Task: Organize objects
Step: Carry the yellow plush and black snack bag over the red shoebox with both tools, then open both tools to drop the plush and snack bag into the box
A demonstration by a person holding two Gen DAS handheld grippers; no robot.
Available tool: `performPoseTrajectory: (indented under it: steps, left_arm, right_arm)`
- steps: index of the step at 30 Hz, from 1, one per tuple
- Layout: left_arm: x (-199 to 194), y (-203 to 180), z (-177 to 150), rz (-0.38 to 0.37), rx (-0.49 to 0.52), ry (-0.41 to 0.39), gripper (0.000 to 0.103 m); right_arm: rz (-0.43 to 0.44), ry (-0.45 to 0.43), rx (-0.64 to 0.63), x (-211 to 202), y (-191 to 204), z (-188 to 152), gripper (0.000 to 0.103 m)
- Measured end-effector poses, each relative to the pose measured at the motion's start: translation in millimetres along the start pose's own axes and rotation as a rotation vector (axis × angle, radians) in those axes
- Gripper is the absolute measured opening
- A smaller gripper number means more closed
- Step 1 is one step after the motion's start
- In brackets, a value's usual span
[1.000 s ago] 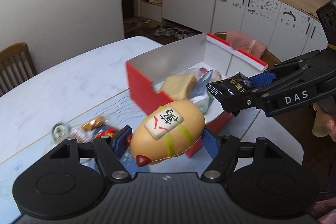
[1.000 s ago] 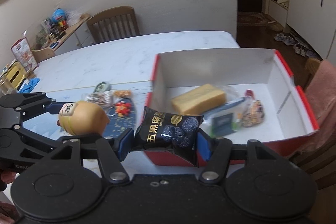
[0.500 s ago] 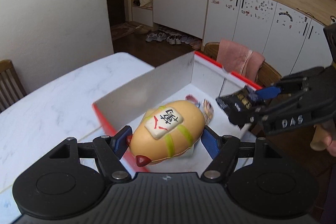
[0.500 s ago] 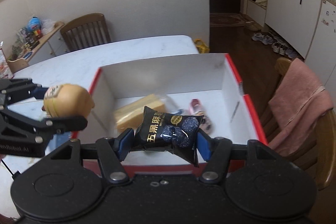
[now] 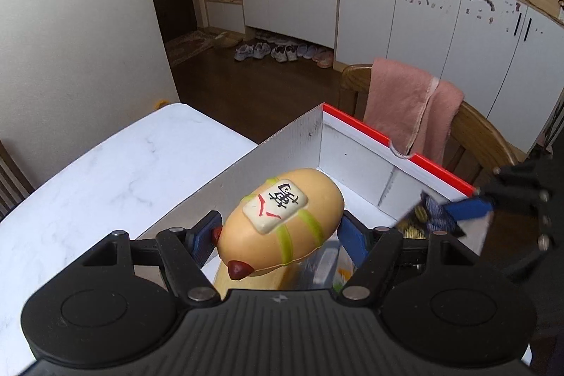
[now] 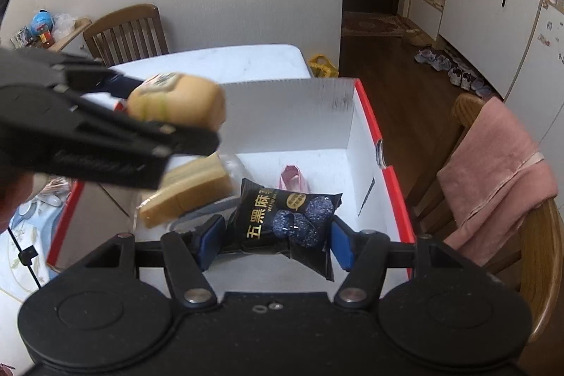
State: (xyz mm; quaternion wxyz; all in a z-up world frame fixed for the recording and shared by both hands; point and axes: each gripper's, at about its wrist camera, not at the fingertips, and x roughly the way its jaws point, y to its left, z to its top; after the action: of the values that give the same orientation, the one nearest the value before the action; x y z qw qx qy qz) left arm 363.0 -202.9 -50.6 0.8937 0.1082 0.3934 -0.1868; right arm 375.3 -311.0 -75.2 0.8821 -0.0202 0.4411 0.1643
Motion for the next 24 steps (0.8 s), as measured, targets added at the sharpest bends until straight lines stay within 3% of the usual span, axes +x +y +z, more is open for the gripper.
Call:
performPoseTrajectory:
  steps: [11,24]
  left_arm:
    - [54.9,-8.6,17.3,-0.012,0.017,0.094,0.072]
    - [89.7,-6.5,7.5,-0.025,-0.017,0.209,0.072]
  right_arm:
    - [0.002,0.073,-0.045,26.6,3.9,-2.0,0.063]
    - [-0.003,0.115,-0.063,40.1,4.6,-5.8,0.068]
